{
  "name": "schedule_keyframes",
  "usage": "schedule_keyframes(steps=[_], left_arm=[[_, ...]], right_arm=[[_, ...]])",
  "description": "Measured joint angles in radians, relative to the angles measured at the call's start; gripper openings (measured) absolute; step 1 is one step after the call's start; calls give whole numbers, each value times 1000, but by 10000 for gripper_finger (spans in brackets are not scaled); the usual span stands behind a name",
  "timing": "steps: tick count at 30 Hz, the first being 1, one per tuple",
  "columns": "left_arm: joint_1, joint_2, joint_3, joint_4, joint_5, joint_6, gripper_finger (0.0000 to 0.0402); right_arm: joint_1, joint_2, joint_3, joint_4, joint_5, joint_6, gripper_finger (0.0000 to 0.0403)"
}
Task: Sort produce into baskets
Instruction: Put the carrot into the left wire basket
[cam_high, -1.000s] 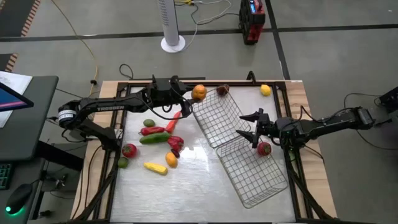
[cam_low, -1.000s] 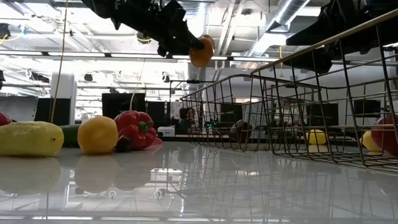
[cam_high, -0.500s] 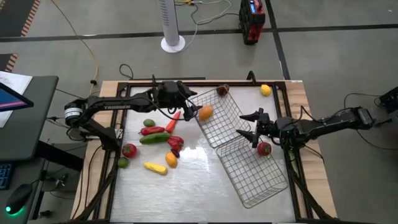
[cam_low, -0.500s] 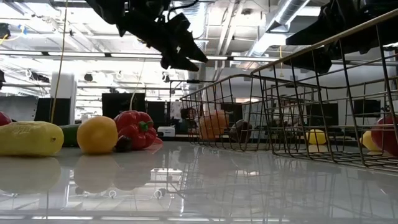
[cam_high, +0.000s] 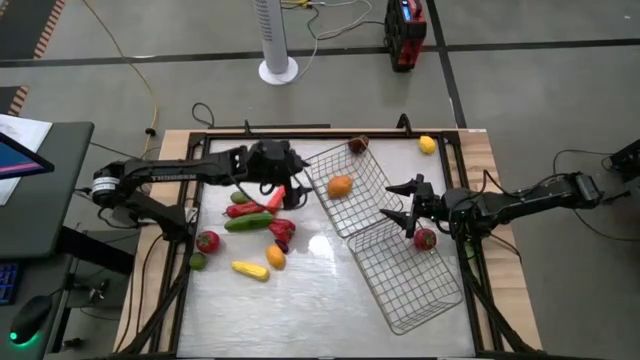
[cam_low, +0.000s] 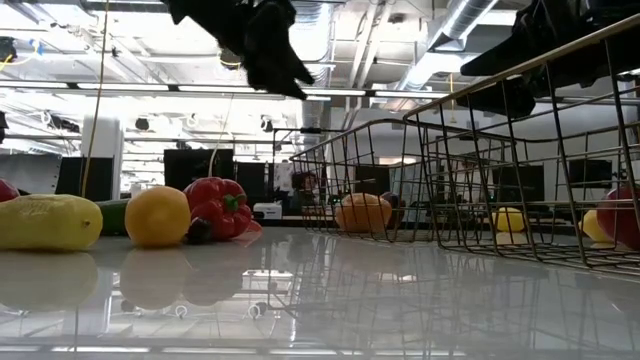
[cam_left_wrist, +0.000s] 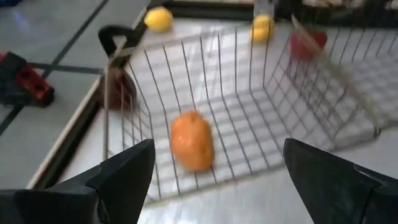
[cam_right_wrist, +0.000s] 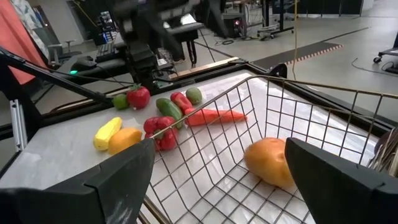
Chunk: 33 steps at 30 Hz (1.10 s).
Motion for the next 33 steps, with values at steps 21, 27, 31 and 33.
schedule_keyframes(steps=[21, 27, 31, 33], left_arm=[[39, 8, -141, -389, -115, -402, 290], [54, 78, -141, -364, -119, -410, 290], [73, 137, -141, -354, -117, -399, 290], [85, 166, -141, -355, -117, -391, 290]], right_arm=[[-1, 23, 0, 13, 0, -1, 385], [0, 20, 0, 13, 0, -2, 385], [1, 23, 0, 10, -1, -1, 385], [1, 23, 0, 11, -1, -1, 385]])
